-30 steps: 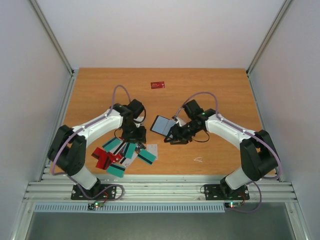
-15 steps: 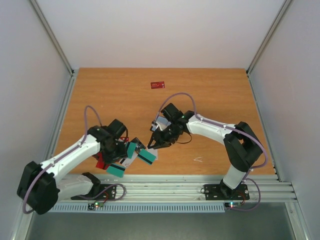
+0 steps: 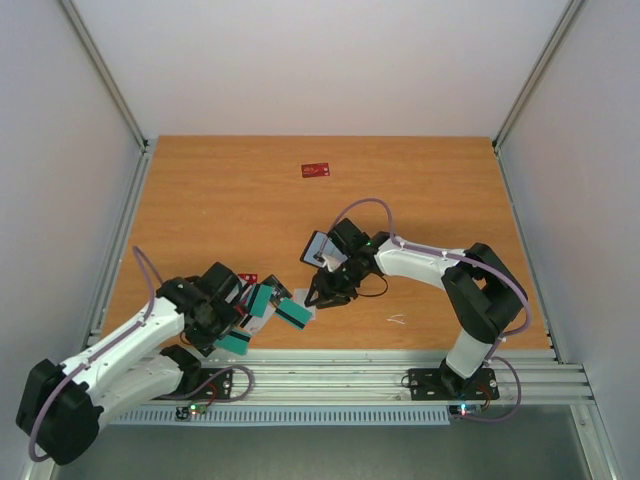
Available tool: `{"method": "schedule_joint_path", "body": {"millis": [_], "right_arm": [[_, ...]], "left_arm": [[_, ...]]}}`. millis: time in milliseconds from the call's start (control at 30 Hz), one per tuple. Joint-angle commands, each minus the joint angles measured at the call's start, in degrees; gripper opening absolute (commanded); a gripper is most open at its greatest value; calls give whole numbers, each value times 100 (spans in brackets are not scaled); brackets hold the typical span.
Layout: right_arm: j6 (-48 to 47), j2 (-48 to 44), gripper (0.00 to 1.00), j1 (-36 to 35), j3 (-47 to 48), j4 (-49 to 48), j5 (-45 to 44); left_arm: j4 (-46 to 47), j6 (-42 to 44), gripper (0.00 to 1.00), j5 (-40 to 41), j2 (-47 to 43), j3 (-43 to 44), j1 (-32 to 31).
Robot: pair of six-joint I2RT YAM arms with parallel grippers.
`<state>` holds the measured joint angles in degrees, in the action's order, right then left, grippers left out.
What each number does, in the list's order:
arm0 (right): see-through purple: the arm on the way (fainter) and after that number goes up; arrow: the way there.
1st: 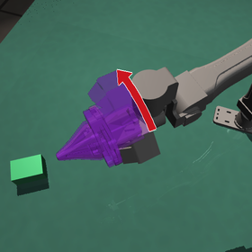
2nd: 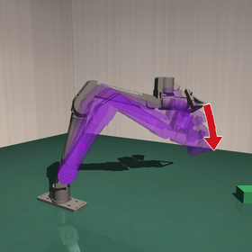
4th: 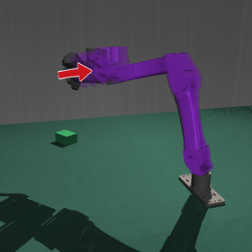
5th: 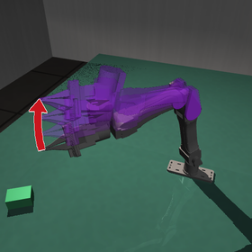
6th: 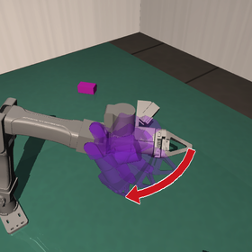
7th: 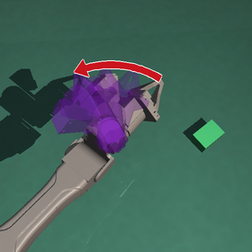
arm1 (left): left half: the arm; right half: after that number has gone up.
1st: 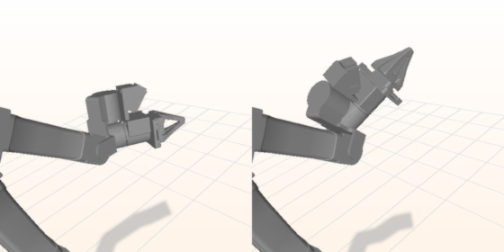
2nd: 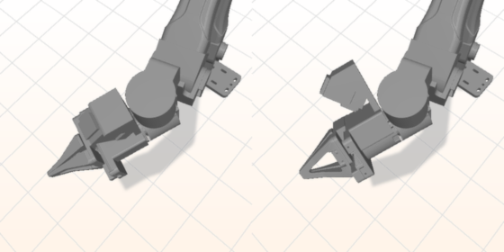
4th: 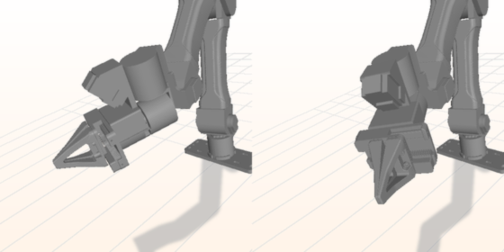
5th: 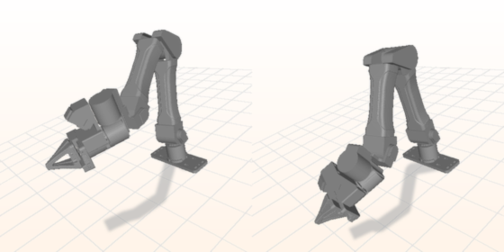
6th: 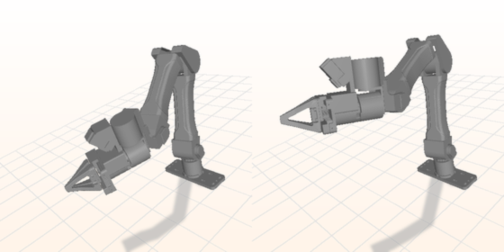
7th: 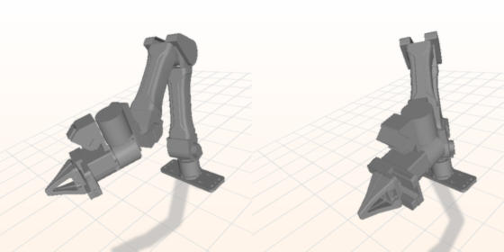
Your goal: Put the credit cards into the card holder
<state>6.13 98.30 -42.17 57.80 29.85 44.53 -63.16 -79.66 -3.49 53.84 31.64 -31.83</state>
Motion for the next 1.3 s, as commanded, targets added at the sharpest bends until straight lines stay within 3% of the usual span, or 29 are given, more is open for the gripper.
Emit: {"method": "schedule_joint_path", "body": {"millis": [0, 467, 833, 967, 1067, 1267], "right_arm": [[135, -148, 39, -10, -45, -207, -33], [-184, -285, 38, 2, -52, 155, -102], [-341, -328, 38, 49, -32, 299, -59], [-404, -335, 38, 82, -41, 365, -42], [-464, -367, 38, 109, -57, 417, -57], [-518, -415, 38, 222, -125, 444, -41]], "left_arm": [[382, -1043, 74, 49, -58, -298, 21], [1591, -1700, 74, -148, 36, -1042, -55], [1609, -2310, 77, 225, -174, -1058, -605], [2125, -2543, 77, 246, -6, -1306, -741], [2511, -2596, 75, 231, 272, -1431, -835], [2361, -2773, 65, 276, 412, -1367, -1073]]}}
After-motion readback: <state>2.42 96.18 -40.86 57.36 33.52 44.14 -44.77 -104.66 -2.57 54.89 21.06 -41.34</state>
